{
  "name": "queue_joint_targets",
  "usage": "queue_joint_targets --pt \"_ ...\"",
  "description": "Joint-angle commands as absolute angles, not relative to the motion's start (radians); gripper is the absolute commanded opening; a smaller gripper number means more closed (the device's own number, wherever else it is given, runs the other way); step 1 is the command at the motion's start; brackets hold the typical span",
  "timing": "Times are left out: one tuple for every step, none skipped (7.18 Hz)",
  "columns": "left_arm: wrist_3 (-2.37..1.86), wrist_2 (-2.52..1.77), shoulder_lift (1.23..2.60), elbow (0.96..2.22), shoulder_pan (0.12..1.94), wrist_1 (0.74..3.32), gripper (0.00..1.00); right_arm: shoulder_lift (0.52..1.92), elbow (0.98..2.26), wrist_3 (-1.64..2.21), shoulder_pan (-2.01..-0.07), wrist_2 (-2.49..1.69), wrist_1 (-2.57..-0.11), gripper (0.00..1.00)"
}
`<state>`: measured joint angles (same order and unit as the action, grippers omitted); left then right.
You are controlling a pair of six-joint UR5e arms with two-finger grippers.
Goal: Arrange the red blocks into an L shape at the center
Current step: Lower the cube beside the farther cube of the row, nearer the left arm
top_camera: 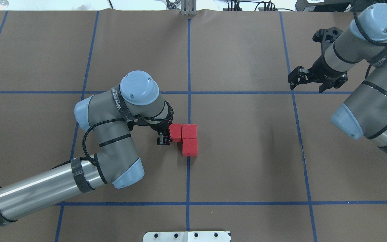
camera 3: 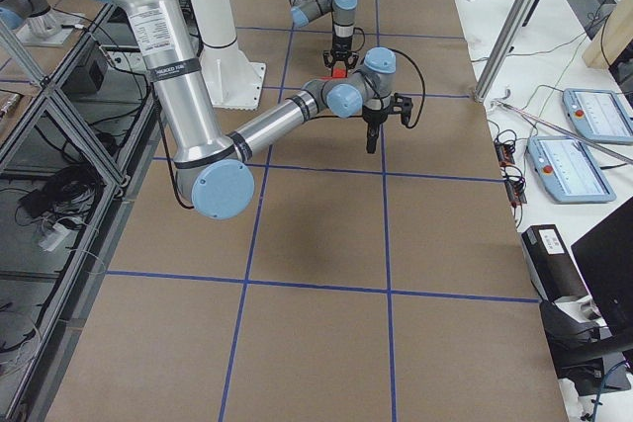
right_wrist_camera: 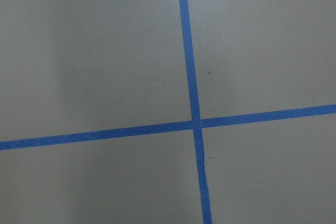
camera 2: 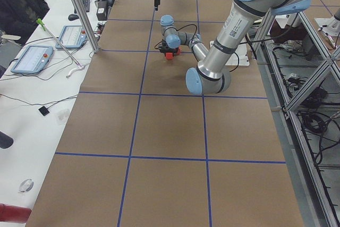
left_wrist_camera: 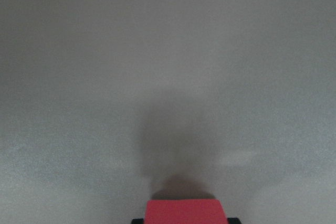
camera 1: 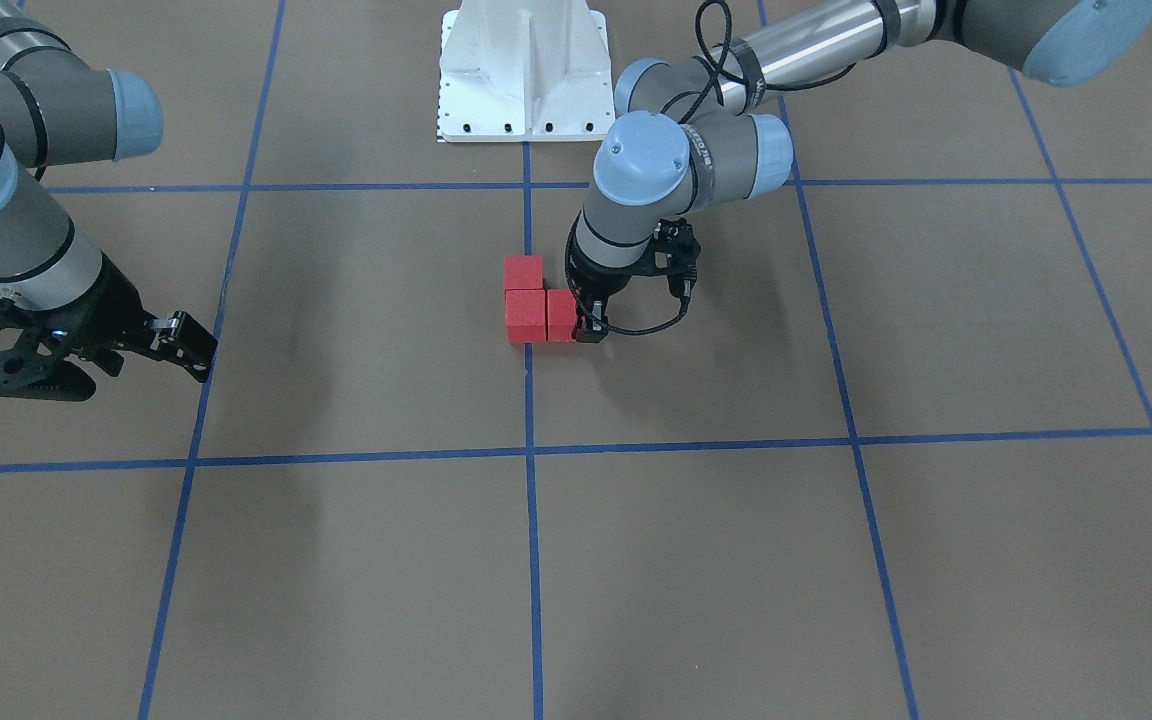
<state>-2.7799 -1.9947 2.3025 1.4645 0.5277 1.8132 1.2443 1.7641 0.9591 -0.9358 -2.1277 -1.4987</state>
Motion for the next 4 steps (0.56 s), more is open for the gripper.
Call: queue_joint_targets --pt "-2.783 -1.994 2.304 1.462 0.522 1.81 0.69 1.246 1.764 0.957 -0.936 -2.128 -1.499 0.99" --pt "-2.819 -1.994 2.312 1.451 0.52 1.813 1.0 1.246 1.764 0.957 -0.936 -2.128 -1.499 0.99" --pt "-2.821 -1.994 2.322 1.445 0.52 1.812 1.0 1.244 1.764 0.956 -0.937 -2.128 -1.499 0.99" --pt "-2.823 -1.996 2.324 1.445 0.52 1.81 1.0 1.244 1.764 0.96 -0.936 -2.128 -1.499 0.99"
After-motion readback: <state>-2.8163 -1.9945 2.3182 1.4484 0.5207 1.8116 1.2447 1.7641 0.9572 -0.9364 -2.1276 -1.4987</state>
